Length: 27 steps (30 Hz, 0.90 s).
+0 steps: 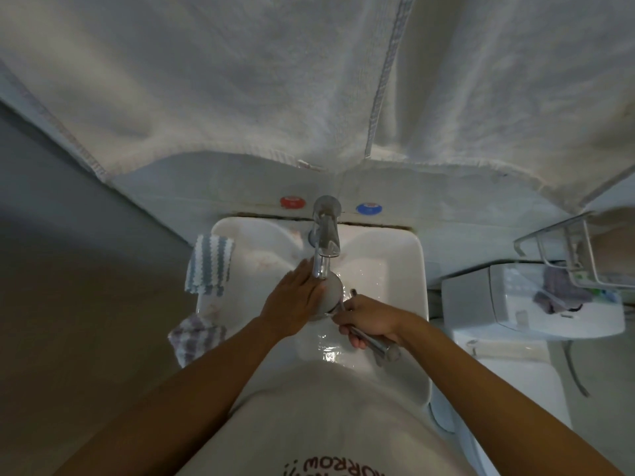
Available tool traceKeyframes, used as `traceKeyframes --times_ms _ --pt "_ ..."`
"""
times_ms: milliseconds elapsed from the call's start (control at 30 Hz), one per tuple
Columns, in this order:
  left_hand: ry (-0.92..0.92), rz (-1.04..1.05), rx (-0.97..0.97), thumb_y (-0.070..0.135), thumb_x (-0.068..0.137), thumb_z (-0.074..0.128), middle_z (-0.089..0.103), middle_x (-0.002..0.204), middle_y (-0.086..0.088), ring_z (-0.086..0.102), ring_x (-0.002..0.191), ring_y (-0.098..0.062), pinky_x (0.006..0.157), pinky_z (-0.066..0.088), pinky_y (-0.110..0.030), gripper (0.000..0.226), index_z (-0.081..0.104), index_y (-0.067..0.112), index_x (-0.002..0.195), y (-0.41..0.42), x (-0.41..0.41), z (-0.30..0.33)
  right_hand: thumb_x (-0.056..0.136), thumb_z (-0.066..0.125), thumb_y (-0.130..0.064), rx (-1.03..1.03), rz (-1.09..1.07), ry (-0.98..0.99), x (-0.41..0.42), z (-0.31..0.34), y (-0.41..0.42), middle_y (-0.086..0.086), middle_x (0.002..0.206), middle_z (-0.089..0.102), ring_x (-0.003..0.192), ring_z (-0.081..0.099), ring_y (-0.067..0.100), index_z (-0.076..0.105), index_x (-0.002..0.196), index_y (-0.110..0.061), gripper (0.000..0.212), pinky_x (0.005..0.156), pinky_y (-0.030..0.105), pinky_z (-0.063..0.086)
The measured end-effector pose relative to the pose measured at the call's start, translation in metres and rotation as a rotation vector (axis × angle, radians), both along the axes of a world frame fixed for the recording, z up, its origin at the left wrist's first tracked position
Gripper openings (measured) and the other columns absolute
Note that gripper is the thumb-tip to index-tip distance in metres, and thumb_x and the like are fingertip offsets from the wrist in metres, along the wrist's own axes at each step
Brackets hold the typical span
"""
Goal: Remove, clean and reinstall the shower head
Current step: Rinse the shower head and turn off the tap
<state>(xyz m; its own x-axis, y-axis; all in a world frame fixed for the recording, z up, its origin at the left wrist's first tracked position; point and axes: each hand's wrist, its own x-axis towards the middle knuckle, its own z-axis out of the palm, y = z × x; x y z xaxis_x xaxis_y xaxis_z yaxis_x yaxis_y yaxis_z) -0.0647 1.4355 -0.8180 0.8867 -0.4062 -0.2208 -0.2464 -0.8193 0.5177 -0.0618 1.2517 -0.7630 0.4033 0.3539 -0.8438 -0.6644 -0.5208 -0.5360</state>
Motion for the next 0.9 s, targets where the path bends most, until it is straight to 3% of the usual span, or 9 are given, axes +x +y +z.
traceKeyframes --times_ms 100,200,300,400,500,600,733,833,900 --pt "0.333 0.358 -0.072 0.049 0.100 0.022 0.054 0.138 -0.005 0.051 0.126 -0.026 0.107 0.040 -0.045 0.053 0.047 0.017 0.133 0.013 0.001 -0.007 0.097 0.049 -0.012 -0.006 0.006 -0.008 -0.003 -0.001 -0.007 0.010 0.062 0.054 0.040 0.054 0.013 0.052 0.076 -0.004 0.022 0.040 0.022 0.044" --pt "0.211 0.677 -0.161 0.033 0.098 0.040 0.070 0.085 -0.008 0.067 0.078 -0.027 0.076 0.054 -0.044 0.029 0.058 0.011 0.089 0.024 0.000 -0.007 0.097 0.049 -0.012 -0.009 -0.034 -0.030 -0.007 -0.005 -0.014 0.009 0.062 0.055 0.041 0.054 0.015 0.053 0.078 -0.004 0.021 0.042 0.024 0.045" --pt "0.041 0.838 -0.284 0.031 0.094 0.052 0.061 0.066 -0.002 0.057 0.060 -0.019 0.060 0.045 -0.033 0.028 0.052 0.013 0.072 0.020 0.007 0.027 0.097 0.051 -0.014 -0.021 -0.075 -0.041 -0.011 -0.007 -0.016 0.010 0.062 0.055 0.040 0.054 0.017 0.053 0.079 -0.004 0.020 0.043 0.025 0.045" --pt "-0.055 0.815 -0.477 0.036 0.096 0.049 0.059 0.061 -0.001 0.054 0.057 -0.013 0.056 0.041 -0.028 0.038 0.047 0.019 0.062 0.007 0.012 0.081 0.097 0.051 -0.015 -0.043 -0.115 -0.049 -0.015 -0.012 -0.016 0.011 0.064 0.055 0.041 0.054 0.018 0.053 0.083 -0.003 0.018 0.042 0.024 0.045" --pt "-0.002 0.693 -0.622 0.034 0.097 0.044 0.049 0.051 0.004 0.044 0.047 -0.005 0.050 0.038 -0.022 0.042 0.049 0.019 0.058 -0.009 0.017 0.120 0.096 0.050 -0.012 -0.059 -0.160 -0.054 -0.018 -0.018 -0.015 0.012 0.066 0.055 0.041 0.053 0.020 0.052 0.091 -0.002 0.012 0.041 0.025 0.045" --pt "0.035 0.557 -0.536 0.039 0.092 0.050 0.048 0.050 0.004 0.044 0.043 -0.003 0.049 0.036 -0.020 0.040 0.049 0.017 0.059 -0.020 0.021 0.133 0.093 0.050 -0.009 -0.084 -0.212 -0.066 -0.022 -0.025 -0.013 0.011 0.062 0.054 0.039 0.050 0.022 0.052 0.091 -0.002 0.008 0.041 0.026 0.043" --pt "0.037 0.583 -0.551 0.031 0.091 0.058 0.052 0.055 -0.002 0.042 0.046 -0.006 0.051 0.039 -0.024 0.033 0.052 0.014 0.063 -0.021 0.023 0.131 0.091 0.055 -0.008 -0.111 -0.283 -0.099 -0.025 -0.031 -0.012 0.010 0.057 0.055 0.038 0.047 0.022 0.054 0.091 -0.002 0.006 0.039 0.025 0.041" --pt "-0.007 0.590 -0.495 0.033 0.091 0.059 0.046 0.054 0.002 0.036 0.045 -0.004 0.045 0.032 -0.014 0.035 0.048 0.017 0.061 -0.021 0.019 0.123 0.091 0.057 -0.010 -0.137 -0.335 -0.064 -0.028 -0.031 -0.015 0.010 0.059 0.055 0.038 0.046 0.019 0.055 0.085 -0.004 0.009 0.040 0.022 0.038" --pt "0.007 0.586 -0.476 0.034 0.091 0.059 0.047 0.054 0.001 0.037 0.047 -0.007 0.048 0.033 -0.017 0.037 0.045 0.018 0.060 -0.019 0.012 0.115 0.089 0.058 -0.010 -0.155 -0.364 -0.040 -0.030 -0.031 -0.017 0.011 0.061 0.053 0.039 0.045 0.018 0.055 0.081 -0.003 0.011 0.041 0.021 0.036"
